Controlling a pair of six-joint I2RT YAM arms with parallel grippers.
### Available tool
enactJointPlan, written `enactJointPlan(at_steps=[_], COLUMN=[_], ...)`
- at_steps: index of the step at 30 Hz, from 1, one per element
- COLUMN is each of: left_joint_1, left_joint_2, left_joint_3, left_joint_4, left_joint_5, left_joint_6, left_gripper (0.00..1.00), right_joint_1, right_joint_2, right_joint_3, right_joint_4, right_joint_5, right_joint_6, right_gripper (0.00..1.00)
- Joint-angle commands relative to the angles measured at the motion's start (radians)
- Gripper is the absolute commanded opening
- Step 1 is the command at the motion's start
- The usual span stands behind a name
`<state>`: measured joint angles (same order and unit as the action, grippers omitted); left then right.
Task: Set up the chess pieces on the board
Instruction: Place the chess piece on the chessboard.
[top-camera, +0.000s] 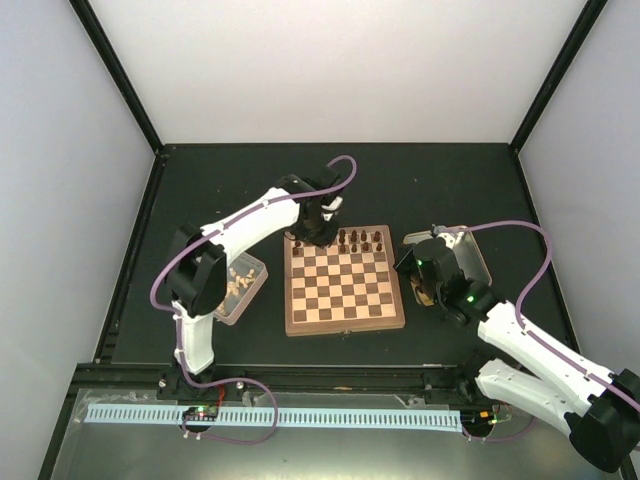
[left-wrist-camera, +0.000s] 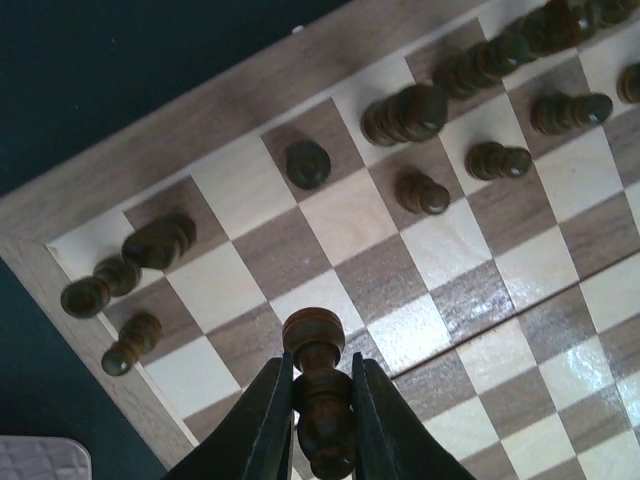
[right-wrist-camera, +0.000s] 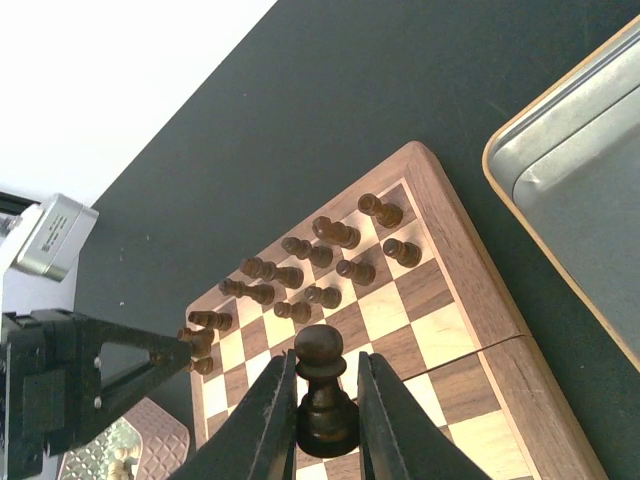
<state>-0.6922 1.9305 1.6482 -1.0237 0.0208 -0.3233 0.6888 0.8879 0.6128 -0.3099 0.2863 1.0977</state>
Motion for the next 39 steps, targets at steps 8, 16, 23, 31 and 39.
enactJointPlan(at_steps=[8,16,23,31,39], left_joint_1=[0.043,0.054,0.057,0.059,0.060], left_joint_2=[0.110,0.167,0.197,0.217,0.234], left_joint_3=[0.126,0.160,0.172,0.168,0.170], left_joint_4=[-0.043,-0.025,-0.019,-0.016,-0.007], left_joint_5=[-0.051,-0.046,-0.040,-0.042,-0.039], left_joint_6=[0.020,0.015,0.013,0.019,0.021], left_gripper=[0.12,0.12,0.12,0.15,0.18], right_joint_1=[0.004,0.004,0.005,0.004,0.003], right_joint_2=[-0.012,-0.010,-0.012,-0.012,-0.017], right_joint_3=[-0.015,-0.012,-0.009,-0.004,-0.004], right_joint_4=[-0.005,-0.005,-0.014,-0.014,-0.020], right_joint_5=[0.044,0.045,0.048,0.049,0.055], right_joint_6=[-0.003,-0.006,-0.006,-0.008,-0.010], right_gripper=[0.18,0.18,0.18,0.18,0.18])
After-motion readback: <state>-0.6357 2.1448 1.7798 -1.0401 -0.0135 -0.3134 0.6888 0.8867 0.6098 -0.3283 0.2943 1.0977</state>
